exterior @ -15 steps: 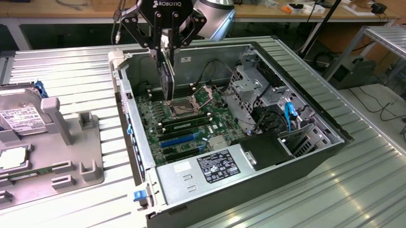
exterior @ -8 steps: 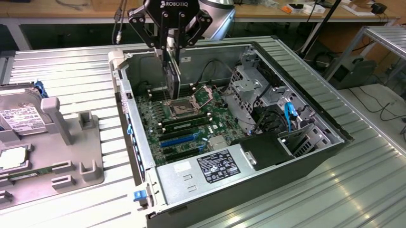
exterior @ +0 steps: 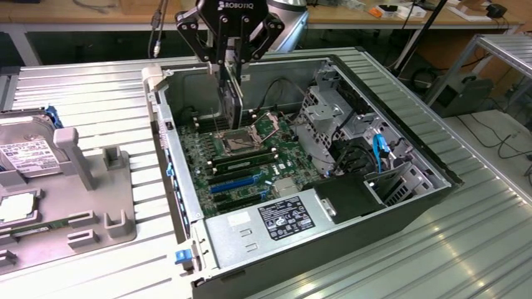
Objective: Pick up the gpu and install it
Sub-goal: 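Pick up the gpu and move the gpu toward the slot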
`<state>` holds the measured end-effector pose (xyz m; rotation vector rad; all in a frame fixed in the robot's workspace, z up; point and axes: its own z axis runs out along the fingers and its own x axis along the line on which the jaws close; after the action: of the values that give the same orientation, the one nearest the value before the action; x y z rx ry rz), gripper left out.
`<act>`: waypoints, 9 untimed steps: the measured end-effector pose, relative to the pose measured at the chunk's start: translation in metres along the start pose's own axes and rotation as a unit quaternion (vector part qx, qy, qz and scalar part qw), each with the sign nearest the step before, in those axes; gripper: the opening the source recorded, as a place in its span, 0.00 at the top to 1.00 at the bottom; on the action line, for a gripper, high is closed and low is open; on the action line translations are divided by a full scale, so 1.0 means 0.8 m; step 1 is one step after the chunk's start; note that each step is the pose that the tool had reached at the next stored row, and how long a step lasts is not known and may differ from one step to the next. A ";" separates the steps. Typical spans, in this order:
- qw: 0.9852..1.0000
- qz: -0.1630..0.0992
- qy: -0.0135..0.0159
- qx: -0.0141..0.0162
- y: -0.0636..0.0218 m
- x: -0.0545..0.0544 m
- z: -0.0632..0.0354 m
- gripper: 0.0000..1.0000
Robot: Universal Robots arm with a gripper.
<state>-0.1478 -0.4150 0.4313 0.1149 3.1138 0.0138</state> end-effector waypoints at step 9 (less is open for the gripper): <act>1.000 0.000 0.000 0.000 0.001 -0.013 0.001 0.73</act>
<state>-0.1374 -0.4150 0.4312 0.1147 3.1137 0.0138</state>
